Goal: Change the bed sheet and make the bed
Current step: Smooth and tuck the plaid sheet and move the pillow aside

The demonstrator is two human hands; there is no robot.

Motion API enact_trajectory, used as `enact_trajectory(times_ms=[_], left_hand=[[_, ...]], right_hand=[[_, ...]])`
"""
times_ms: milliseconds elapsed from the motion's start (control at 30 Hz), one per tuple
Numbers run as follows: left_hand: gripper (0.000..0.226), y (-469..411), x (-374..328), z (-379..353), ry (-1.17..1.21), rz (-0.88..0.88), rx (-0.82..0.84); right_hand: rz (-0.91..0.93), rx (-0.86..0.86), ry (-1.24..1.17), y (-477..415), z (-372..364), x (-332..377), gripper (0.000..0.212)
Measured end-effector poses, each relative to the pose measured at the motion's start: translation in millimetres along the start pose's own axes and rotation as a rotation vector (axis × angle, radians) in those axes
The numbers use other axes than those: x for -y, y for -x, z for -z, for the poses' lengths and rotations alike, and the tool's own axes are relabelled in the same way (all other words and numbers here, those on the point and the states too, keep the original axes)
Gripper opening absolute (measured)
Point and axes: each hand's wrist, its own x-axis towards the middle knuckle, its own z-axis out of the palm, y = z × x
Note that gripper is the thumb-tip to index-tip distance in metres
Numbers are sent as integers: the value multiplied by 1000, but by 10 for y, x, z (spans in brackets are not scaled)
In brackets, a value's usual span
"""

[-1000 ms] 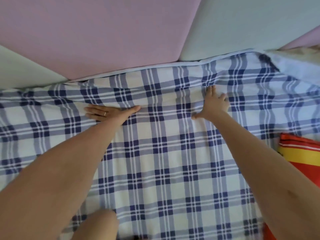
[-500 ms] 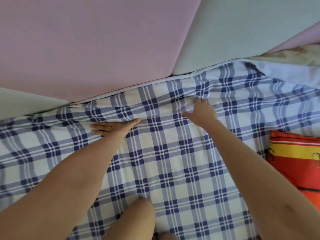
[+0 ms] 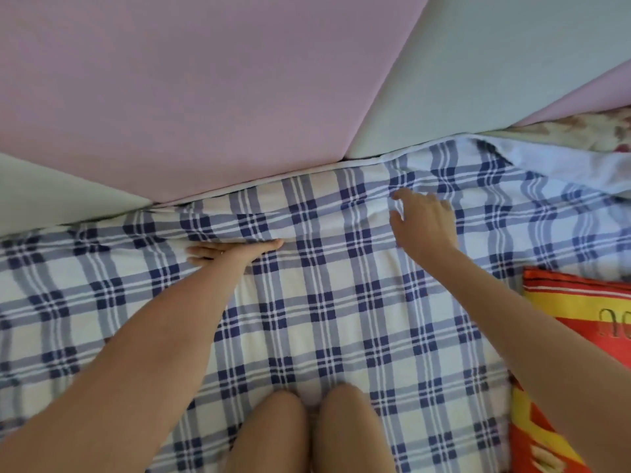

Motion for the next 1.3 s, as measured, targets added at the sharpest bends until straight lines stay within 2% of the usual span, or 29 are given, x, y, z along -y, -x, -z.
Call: enact_trajectory(times_ms=[100,167,267,333,400,467,533,567,633,700,767,900,1100,1200,1233,1300], left_hand=[[172,356,7,-11,-17,44,-117],[172,825,-10,61,27,42,-131],[165,744,89,18,100,-45,-182],[149,694,220,7,122,-110,-186],[124,750,356,78,134,-173,-249],[91,811,454,210,189,-290,-468],[65,970,447,319,128,-571,-776],[56,1062,386,353,43,-721,-862],[40,1158,215,365,-111,-932,-837],[27,1202,41,302,-164,-1012,-723],[19,1162,-105,247,-243,-1050,-680],[33,976,-215,222,-349,-1100,-635],[60,743,-51,219,-594,-1222,-654],[57,722,90,274,-516,-1198,-780],[56,729,138,321,-453,-1154,-828],[58,719,228,416,-344,-1071,-861]], right_hand=[[131,10,63,-363,-40,113,40],[177,57,85,-569,-119,273,43],[151,89,97,-819,-260,511,35],[88,99,82,-938,-324,627,30],[41,138,85,-988,-340,672,29],[43,149,76,-964,-350,662,36],[71,71,36,-890,-357,579,36],[83,17,-13,-840,-363,539,34],[67,-52,-243,-755,-374,505,30],[10,-76,-592,-706,-411,517,20],[-58,-97,-806,-664,-444,563,11],[-97,-34,-957,-670,-498,587,2],[-155,16,-1089,-754,-470,614,5],[-259,-7,-1167,-717,-508,727,8],[-248,-33,-1104,-688,-515,770,10],[-123,-94,-802,-639,-510,809,22]])
